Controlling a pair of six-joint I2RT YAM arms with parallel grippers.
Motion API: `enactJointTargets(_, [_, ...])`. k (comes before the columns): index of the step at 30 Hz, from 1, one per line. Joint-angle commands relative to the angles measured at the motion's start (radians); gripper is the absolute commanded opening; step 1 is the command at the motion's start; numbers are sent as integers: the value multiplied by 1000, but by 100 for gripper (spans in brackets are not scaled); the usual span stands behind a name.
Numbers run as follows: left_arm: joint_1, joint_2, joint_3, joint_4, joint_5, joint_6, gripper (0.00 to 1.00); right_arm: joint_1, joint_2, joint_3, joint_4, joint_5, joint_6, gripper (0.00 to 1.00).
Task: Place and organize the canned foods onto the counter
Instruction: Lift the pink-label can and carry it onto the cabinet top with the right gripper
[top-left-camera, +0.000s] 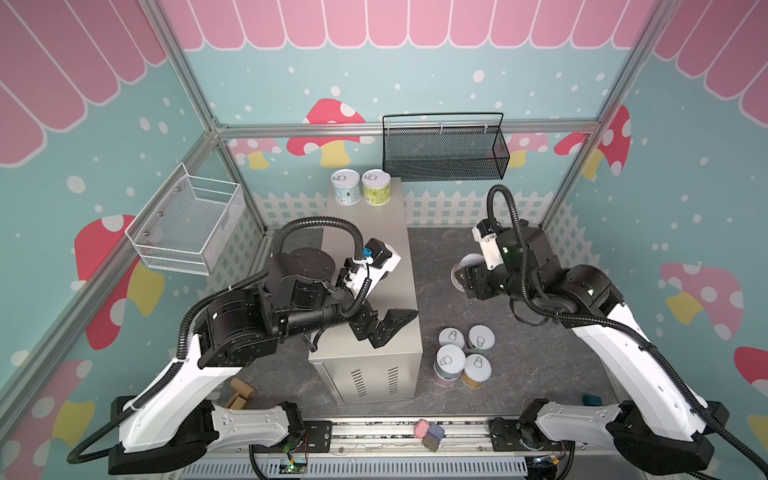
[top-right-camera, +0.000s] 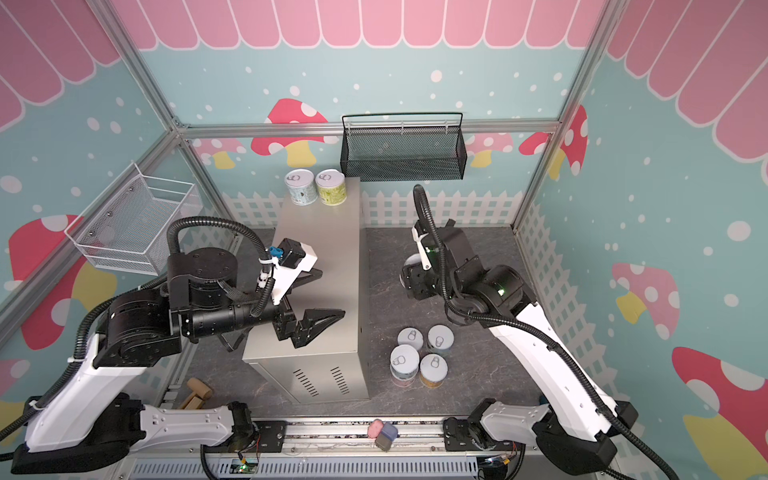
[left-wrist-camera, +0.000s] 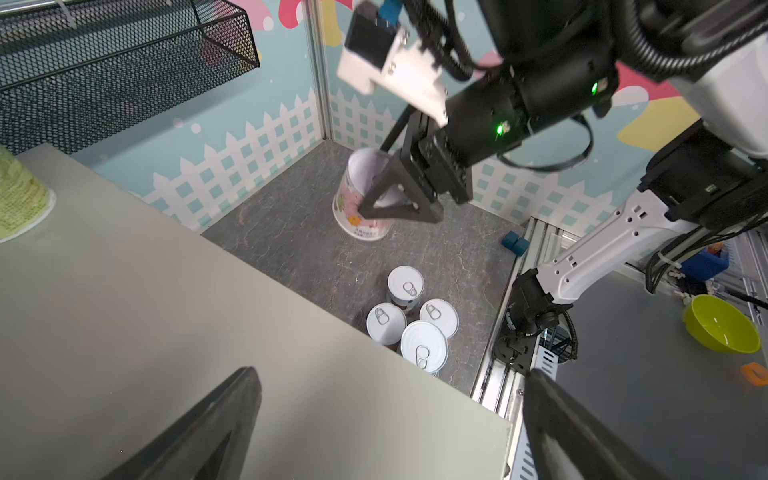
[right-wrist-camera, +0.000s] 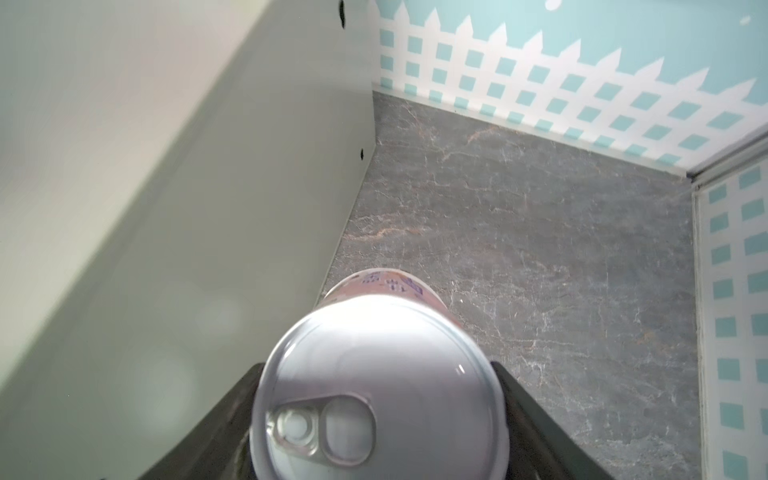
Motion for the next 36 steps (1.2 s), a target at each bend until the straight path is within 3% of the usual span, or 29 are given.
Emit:
enactJointTargets(1, [-5, -64, -17, -63, -58, 8, 99, 8, 36, 157, 19, -111, -154, 70])
enactJointTargets(13, [-6, -144, 0, -197, -212, -18, 99, 18, 164, 314, 108, -524, -362, 71])
enactJointTargets(19, [-5, -168, 8, -219, -246, -21, 99, 74, 280, 433, 70, -558, -426, 73])
enactJointTargets(23, [-6, -158, 27, -227, -249, -33, 99, 123, 364, 499, 49, -517, -444, 74])
enactJointTargets(36, [-6, -171, 27, -199, -376, -43, 99, 195, 566, 609, 85, -445, -415, 83])
